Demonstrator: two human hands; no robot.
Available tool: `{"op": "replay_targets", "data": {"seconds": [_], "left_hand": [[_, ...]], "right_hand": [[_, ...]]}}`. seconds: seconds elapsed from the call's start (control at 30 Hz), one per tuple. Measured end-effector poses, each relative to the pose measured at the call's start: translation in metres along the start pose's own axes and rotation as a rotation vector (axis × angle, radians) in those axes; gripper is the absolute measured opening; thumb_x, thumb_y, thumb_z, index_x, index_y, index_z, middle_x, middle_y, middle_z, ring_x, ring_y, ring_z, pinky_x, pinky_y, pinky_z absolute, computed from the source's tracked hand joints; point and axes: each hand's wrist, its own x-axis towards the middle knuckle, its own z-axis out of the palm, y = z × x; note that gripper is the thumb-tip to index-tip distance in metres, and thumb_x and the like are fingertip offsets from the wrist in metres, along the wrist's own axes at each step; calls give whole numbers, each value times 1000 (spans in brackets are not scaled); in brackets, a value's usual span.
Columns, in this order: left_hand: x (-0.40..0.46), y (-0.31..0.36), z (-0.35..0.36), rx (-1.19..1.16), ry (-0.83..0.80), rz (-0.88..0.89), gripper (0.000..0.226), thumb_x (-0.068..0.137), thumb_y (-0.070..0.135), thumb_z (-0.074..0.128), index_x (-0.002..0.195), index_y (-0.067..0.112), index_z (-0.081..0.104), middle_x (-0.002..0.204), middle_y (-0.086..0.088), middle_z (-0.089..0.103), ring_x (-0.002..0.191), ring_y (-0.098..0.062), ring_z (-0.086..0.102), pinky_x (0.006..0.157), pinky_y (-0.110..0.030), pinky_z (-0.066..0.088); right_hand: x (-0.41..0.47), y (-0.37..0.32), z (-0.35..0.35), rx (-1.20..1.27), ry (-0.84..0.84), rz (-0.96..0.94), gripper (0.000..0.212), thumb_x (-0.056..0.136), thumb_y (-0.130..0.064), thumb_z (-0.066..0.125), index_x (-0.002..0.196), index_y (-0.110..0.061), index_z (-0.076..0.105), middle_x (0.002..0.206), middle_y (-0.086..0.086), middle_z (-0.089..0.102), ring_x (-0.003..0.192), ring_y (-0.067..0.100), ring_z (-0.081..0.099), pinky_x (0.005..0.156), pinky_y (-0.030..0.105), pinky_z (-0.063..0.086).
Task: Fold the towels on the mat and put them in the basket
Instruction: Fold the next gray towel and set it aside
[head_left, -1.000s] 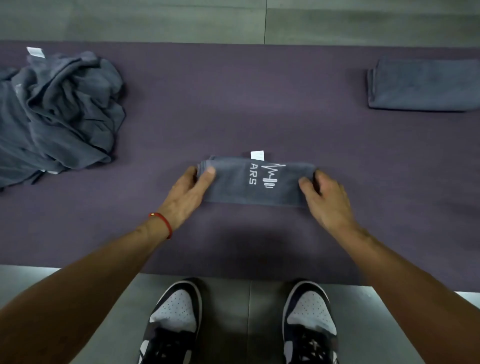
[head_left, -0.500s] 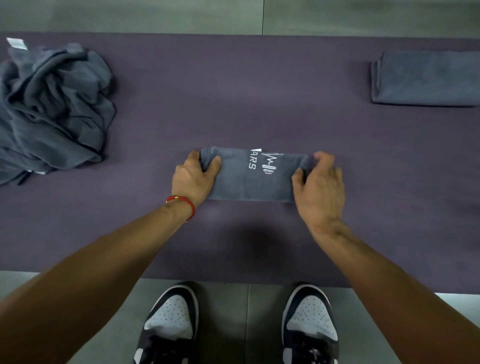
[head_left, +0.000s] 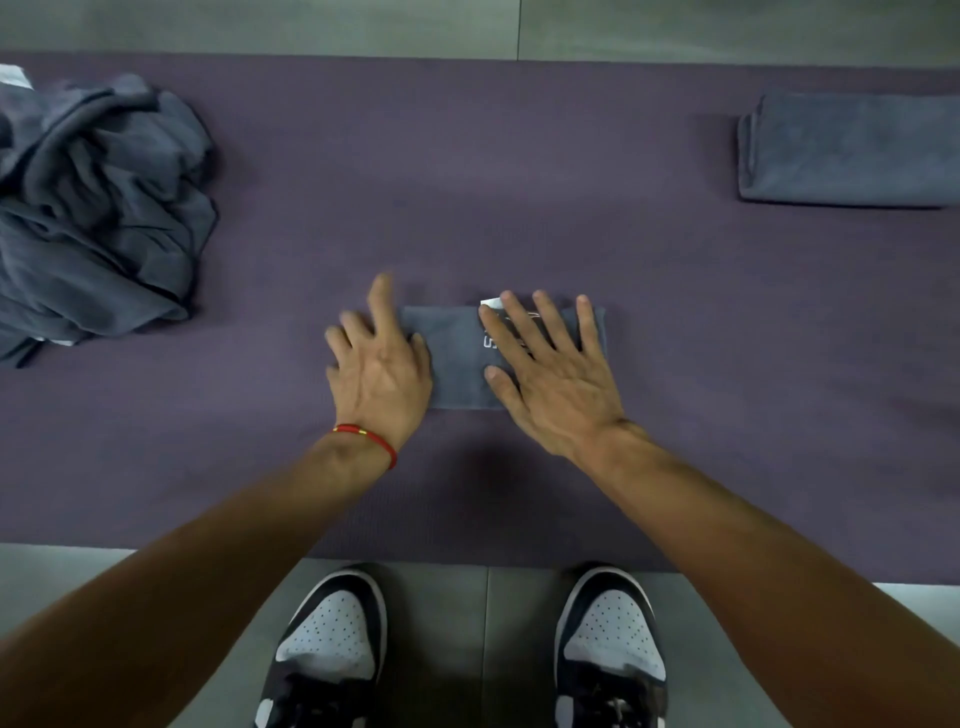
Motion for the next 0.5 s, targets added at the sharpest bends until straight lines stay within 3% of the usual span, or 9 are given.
{"op": "replay_targets", "data": {"seconds": [0.07, 0.13, 0.17, 0.23, 0.3, 0.43, 0.5], "left_hand": [[3, 17, 4, 208, 57, 234, 64, 84, 18, 47, 146, 26, 33, 135, -15, 42, 121, -38, 43, 92, -54, 44], [5, 20, 14, 305, 4, 466, 50, 96, 28, 35, 145, 20, 40, 149, -12, 37, 138, -35, 35, 111, -57, 27], [5, 15, 20, 354, -46, 497, 51, 100, 37, 28, 147, 19, 38, 151, -9, 38, 140, -32, 33, 115, -57, 21], [5, 0, 31, 407, -124, 458, 59, 102, 49, 24, 152, 20, 29, 148, -6, 40, 137, -29, 36, 115, -60, 19], [5, -4, 35, 401, -154, 435, 60, 101, 51, 26, 154, 23, 25, 145, -6, 41, 135, -28, 37, 113, -61, 22], [10, -9, 28, 241, -220, 461, 59, 101, 48, 22, 154, 23, 23, 140, -5, 40, 130, -27, 37, 112, -58, 27], [17, -18, 25, 137, -275, 446, 59, 101, 45, 20, 153, 18, 26, 138, -6, 43, 128, -27, 39, 113, -53, 29]], "right_hand": [[2, 2, 1, 3, -26, -7, 64, 102, -53, 14, 161, -27, 10, 167, -3, 14, 154, 29, 12, 120, 62, 5], [4, 5, 2, 14, -43, -34, 65, 102, -54, 12, 161, -26, 10, 168, -3, 12, 155, 27, 9, 120, 61, 4], [3, 8, 2, 23, -40, -53, 66, 102, -55, 12, 161, -26, 11, 168, -3, 12, 155, 26, 9, 121, 60, 4], [1, 13, 4, 56, -15, -45, 67, 102, -55, 17, 160, -23, 15, 168, -3, 14, 155, 23, 11, 121, 59, 8], [-3, 17, 7, 101, 24, 81, 67, 102, -55, 17, 160, -21, 15, 168, -1, 11, 155, 21, 8, 122, 59, 7], [-7, 10, 13, 202, 2, 341, 68, 101, -55, 8, 161, -23, 2, 168, -3, -10, 154, 16, -13, 121, 61, 0], [-6, 10, 13, 253, -12, 423, 70, 100, -57, 8, 161, -23, 1, 168, -2, -13, 154, 20, -14, 121, 62, 1]]}}
